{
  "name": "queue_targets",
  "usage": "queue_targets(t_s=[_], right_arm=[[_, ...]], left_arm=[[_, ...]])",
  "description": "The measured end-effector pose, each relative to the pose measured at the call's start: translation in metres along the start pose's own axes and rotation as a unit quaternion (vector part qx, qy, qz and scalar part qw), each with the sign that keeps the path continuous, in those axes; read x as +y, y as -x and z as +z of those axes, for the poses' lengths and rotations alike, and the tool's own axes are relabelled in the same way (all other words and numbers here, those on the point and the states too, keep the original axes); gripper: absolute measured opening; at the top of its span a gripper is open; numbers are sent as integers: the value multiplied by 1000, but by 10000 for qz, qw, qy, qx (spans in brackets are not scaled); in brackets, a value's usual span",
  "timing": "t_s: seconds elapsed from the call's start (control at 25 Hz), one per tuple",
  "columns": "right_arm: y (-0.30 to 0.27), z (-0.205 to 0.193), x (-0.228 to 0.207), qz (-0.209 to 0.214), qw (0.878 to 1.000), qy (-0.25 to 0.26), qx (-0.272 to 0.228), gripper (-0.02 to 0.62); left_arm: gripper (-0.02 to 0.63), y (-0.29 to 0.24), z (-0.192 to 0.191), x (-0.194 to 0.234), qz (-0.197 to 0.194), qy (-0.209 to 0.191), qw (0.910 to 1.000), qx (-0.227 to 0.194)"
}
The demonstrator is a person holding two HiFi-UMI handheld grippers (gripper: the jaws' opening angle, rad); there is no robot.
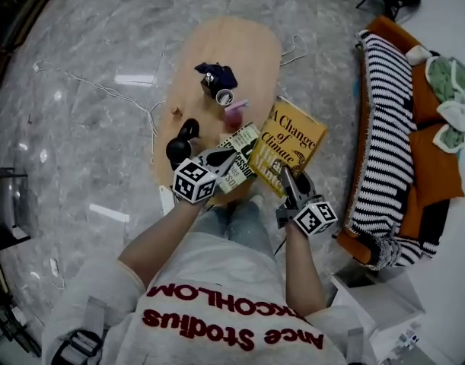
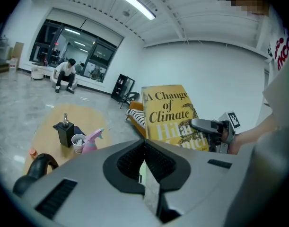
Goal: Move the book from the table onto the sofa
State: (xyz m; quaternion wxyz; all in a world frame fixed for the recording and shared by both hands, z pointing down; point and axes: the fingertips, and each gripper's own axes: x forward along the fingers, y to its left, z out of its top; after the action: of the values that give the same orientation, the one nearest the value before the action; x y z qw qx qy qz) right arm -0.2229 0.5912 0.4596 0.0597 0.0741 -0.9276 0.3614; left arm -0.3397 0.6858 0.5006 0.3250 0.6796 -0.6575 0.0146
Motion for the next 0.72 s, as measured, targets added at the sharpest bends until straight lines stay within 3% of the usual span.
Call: queue_targets(t_s=[0.72], right_arm=[[8,88,65,671,9936,644,-637,163]], left_arm=[[17,51,78,-23,280,-240,9950,-924]])
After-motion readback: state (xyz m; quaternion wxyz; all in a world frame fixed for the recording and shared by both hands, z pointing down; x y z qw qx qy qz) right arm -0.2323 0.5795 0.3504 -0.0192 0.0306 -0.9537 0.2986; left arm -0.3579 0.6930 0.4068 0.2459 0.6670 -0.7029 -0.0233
